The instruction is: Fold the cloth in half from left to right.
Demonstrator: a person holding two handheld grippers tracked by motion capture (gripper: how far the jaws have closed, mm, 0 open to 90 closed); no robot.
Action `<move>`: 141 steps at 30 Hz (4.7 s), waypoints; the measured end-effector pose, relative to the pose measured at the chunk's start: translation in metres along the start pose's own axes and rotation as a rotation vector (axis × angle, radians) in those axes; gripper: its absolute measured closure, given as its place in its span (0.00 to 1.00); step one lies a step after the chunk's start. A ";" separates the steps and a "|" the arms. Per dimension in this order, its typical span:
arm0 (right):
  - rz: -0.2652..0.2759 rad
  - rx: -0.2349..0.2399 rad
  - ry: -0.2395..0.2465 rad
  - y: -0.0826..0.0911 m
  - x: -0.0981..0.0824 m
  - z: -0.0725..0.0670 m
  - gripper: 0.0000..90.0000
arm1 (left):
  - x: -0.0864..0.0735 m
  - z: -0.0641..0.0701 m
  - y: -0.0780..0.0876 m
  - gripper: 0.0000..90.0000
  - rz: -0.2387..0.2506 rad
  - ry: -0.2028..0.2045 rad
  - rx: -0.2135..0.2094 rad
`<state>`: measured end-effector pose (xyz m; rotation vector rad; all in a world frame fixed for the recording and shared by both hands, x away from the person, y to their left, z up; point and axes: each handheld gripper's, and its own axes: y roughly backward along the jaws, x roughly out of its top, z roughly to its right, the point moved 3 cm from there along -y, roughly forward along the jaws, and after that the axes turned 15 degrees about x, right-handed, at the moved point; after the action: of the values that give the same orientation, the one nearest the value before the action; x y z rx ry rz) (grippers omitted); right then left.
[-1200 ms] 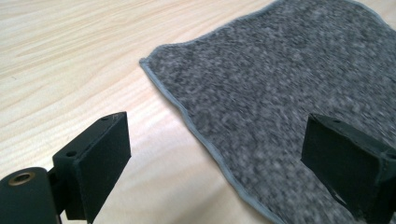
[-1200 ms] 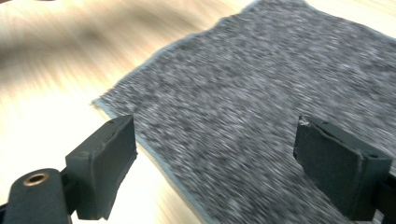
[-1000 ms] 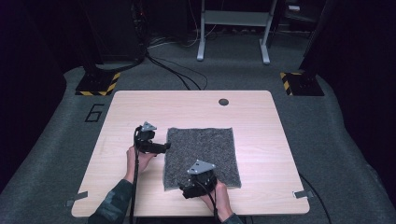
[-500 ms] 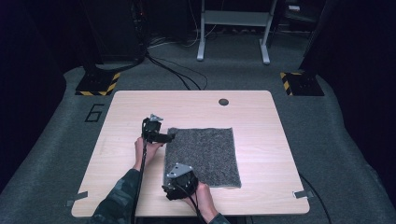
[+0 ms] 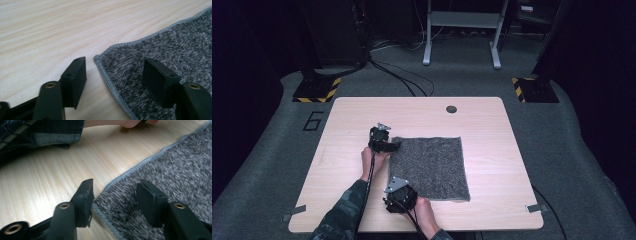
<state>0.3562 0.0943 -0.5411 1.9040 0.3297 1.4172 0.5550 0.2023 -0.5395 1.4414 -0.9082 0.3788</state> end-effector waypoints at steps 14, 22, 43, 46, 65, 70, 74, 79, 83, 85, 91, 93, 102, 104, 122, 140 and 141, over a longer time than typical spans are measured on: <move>0.012 0.057 0.005 0.000 -0.004 -0.004 0.84 | -0.003 0.007 0.003 0.81 0.037 -0.066 0.011; 0.017 0.035 -0.016 0.001 -0.005 -0.005 0.96 | -0.003 0.011 0.003 0.94 0.045 -0.072 0.003; 0.147 0.030 0.036 0.032 0.003 -0.023 0.97 | 0.010 0.004 0.032 0.96 0.104 -0.027 -0.003; 0.169 0.036 0.047 0.036 0.007 -0.024 0.97 | 0.012 -0.001 0.038 0.96 0.092 -0.036 0.002; 0.357 0.043 0.055 0.071 0.035 -0.035 0.97 | 0.053 -0.009 0.080 0.96 0.114 -0.145 0.086; 0.359 0.017 0.046 0.081 0.026 -0.028 0.97 | 0.064 0.003 0.075 0.96 0.113 -0.157 0.064; 0.361 -0.006 0.019 0.089 0.016 -0.023 0.97 | 0.070 0.016 0.069 0.96 0.107 -0.165 0.045; 0.353 -0.024 -0.011 0.096 0.004 -0.013 0.97 | 0.074 0.032 0.059 0.95 0.096 -0.185 0.036; 0.356 -0.034 -0.043 0.098 -0.005 -0.007 0.97 | 0.075 0.042 0.049 0.95 0.080 -0.194 0.026; 0.346 -0.045 -0.056 0.099 -0.012 -0.002 0.97 | 0.075 0.046 0.046 0.95 0.078 -0.190 0.020; 0.325 -0.065 -0.067 0.101 -0.021 0.001 0.97 | 0.078 0.062 0.041 0.95 0.082 -0.204 -0.001; 0.317 -0.076 -0.083 0.101 -0.025 0.003 0.97 | 0.079 0.068 0.039 0.95 0.087 -0.212 -0.007; 0.306 -0.091 -0.132 0.110 -0.047 0.014 0.97 | 0.079 0.090 0.026 0.95 0.079 -0.218 -0.039; 0.303 -0.098 -0.144 0.110 -0.051 0.015 0.97 | 0.078 0.095 0.024 0.95 0.077 -0.217 -0.039; 0.288 -0.128 -0.187 0.122 -0.072 0.027 0.97 | 0.074 0.118 0.003 0.93 0.034 -0.236 -0.063; 0.261 -0.201 -0.264 0.133 -0.098 0.038 0.85 | 0.077 0.116 0.002 0.40 0.050 -0.148 -0.096; 0.260 -0.205 -0.274 0.134 -0.099 0.039 0.84 | 0.078 0.113 0.004 0.36 0.050 -0.154 -0.086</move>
<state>0.3275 -0.0743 -0.5265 1.9878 -0.1942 1.2724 0.5664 0.0737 -0.4939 1.3845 -1.0738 0.2652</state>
